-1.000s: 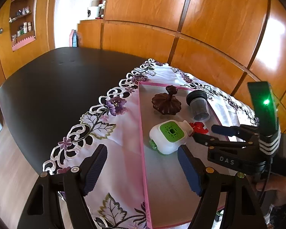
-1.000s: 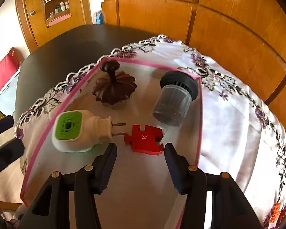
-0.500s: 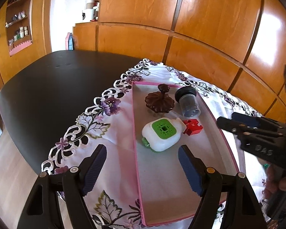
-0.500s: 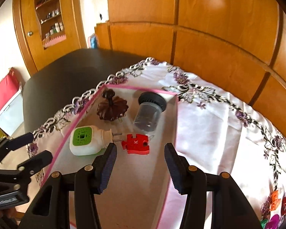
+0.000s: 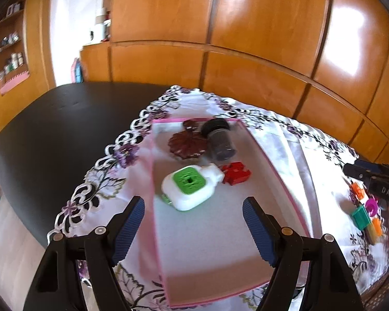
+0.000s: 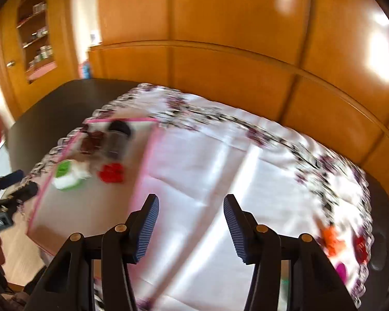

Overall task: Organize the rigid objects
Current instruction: 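Move both grippers toward the remaining toys beside the tray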

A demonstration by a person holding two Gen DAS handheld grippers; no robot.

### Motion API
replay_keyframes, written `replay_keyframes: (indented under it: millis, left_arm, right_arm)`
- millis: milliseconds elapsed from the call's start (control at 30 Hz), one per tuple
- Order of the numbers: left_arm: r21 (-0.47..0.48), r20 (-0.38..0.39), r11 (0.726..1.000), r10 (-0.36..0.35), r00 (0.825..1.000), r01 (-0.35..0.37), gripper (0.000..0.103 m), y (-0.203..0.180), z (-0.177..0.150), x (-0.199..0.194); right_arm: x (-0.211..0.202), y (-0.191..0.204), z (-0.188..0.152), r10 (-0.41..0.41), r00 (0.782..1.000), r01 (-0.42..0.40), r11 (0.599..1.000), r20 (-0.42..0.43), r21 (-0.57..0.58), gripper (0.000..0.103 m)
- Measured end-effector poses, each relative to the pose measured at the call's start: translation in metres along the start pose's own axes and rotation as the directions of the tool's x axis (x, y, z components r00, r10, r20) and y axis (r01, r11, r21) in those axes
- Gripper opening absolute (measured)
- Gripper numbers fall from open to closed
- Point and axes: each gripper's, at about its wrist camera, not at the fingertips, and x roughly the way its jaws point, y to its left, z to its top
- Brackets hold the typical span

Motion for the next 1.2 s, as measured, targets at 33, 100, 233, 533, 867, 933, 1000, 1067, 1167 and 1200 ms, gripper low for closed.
replay_keyframes:
  millis: [33, 100, 233, 533, 867, 933, 1000, 1067, 1167, 1200]
  left_arm:
    - [0.014, 0.002, 1.000, -0.008, 1.000, 0.008, 0.079, -0.005, 0.001, 0.000]
    - [0.038, 0.003, 0.999, -0.026, 1.000, 0.026, 0.079, -0.015, 0.002, 0.000]
    - [0.091, -0.004, 0.994, -0.066, 0.998, 0.066, 0.079, -0.036, 0.004, 0.002]
    - [0.250, -0.025, 0.950, -0.187, 0.982, 0.187, 0.079, -0.103, 0.013, 0.003]
    - [0.378, -0.100, 0.880, -0.270, 0.958, 0.288, 0.078, -0.175, 0.006, 0.015]
    - [0.385, -0.120, 0.870, -0.285, 0.951, 0.309, 0.077, -0.188, 0.002, 0.019]
    - [0.393, -0.148, 0.856, -0.303, 0.942, 0.337, 0.075, -0.202, 0.000, 0.024]
    - [0.397, -0.176, 0.842, -0.320, 0.931, 0.365, 0.075, -0.212, -0.003, 0.027]
    - [0.430, -0.204, 0.809, -0.345, 0.916, 0.400, 0.075, -0.235, -0.008, 0.031]
    - [0.436, -0.217, 0.798, -0.356, 0.909, 0.417, 0.074, -0.241, -0.009, 0.032]
  right_arm:
    - [-0.003, -0.016, -0.003, -0.020, 1.000, 0.020, 0.999, -0.006, 0.032, 0.052]
    - [-0.008, -0.045, -0.008, -0.056, 0.998, 0.057, 0.993, -0.015, 0.099, 0.052]
    - [-0.026, -0.115, -0.024, -0.162, 0.986, 0.166, 0.946, -0.038, 0.280, 0.052]
    - [-0.065, -0.237, -0.076, -0.336, 0.939, 0.306, 0.730, -0.069, 0.611, 0.053]
    - [-0.076, -0.285, -0.141, -0.328, 0.941, 0.085, 0.460, 0.080, 0.884, 0.055]
    - [-0.086, -0.281, -0.140, -0.377, 0.918, 0.074, 0.469, 0.124, 0.880, 0.055]
    - [-0.088, -0.279, -0.142, -0.363, 0.918, 0.035, 0.471, 0.157, 0.881, 0.057]
    - [-0.092, -0.279, -0.143, -0.358, 0.916, 0.008, 0.469, 0.182, 0.883, 0.057]
    - [-0.094, -0.279, -0.145, -0.352, 0.912, -0.024, 0.464, 0.209, 0.886, 0.057]
    - [-0.094, -0.279, -0.145, -0.349, 0.912, -0.033, 0.460, 0.215, 0.887, 0.057]
